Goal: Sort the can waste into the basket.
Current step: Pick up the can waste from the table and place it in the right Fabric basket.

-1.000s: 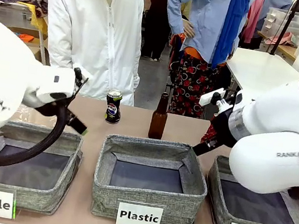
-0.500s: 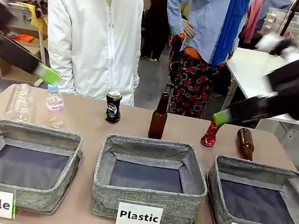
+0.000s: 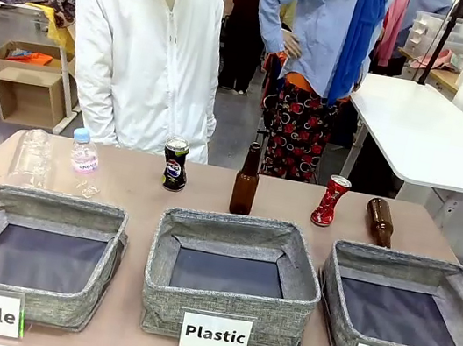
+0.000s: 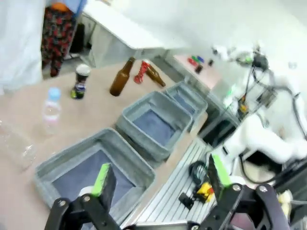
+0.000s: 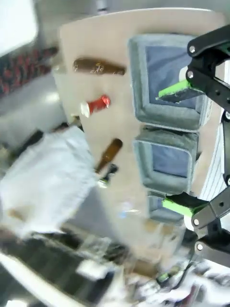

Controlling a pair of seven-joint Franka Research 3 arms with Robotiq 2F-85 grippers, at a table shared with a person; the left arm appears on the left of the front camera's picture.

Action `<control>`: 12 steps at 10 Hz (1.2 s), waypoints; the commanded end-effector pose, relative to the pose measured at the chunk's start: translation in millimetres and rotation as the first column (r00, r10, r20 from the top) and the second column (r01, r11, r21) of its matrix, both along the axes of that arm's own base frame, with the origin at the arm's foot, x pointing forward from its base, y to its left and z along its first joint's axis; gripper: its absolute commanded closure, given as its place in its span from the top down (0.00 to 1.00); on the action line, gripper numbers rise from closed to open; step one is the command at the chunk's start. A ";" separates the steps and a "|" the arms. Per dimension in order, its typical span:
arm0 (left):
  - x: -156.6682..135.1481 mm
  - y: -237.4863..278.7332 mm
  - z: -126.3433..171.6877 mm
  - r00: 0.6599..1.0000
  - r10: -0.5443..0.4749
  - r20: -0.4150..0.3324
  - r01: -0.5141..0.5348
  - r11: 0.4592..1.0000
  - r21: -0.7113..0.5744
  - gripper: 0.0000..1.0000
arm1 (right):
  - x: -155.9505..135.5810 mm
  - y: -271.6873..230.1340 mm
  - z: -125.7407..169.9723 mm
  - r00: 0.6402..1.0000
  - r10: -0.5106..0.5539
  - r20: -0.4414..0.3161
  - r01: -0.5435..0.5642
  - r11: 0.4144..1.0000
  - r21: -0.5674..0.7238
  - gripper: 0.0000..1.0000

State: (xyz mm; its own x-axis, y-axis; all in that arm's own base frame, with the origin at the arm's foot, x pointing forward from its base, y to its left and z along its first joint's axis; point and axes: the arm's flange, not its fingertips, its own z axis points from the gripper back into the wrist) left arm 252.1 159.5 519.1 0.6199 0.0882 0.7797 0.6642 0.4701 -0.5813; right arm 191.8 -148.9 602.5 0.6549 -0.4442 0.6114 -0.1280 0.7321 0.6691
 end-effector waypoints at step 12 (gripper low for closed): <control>-1.5 30.9 -22.7 0.996 0.081 -0.024 -0.083 0.992 -0.097 1.00 | 14.3 -66.8 -59.3 0.975 -0.132 -0.179 0.155 0.981 0.120 1.00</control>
State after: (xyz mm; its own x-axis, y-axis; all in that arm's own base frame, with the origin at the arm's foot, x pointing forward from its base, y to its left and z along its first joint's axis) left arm 248.0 191.0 493.5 0.6362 0.2225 0.7387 0.5985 0.4618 -0.6546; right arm 207.5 -216.5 541.1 0.6694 -0.6118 0.4214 0.1039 0.6387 0.7624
